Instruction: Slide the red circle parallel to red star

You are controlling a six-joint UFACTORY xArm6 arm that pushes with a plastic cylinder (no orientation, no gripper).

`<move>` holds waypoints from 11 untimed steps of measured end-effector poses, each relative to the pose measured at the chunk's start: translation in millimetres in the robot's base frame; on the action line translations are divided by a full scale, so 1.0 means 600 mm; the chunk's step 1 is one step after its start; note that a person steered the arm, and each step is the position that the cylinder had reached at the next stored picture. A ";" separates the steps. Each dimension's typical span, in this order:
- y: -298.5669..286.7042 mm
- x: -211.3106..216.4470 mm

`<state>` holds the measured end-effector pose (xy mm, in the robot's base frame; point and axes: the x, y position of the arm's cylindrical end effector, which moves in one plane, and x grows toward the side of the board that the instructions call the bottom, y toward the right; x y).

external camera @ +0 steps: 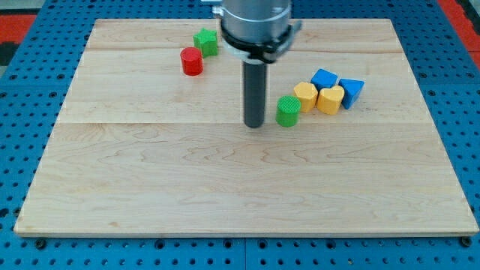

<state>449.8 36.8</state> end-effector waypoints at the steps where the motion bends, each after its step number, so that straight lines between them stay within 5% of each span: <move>1: 0.063 0.000; 2: -0.050 0.018; 10: 0.082 -0.008; 11: -0.025 0.013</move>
<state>457.3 21.9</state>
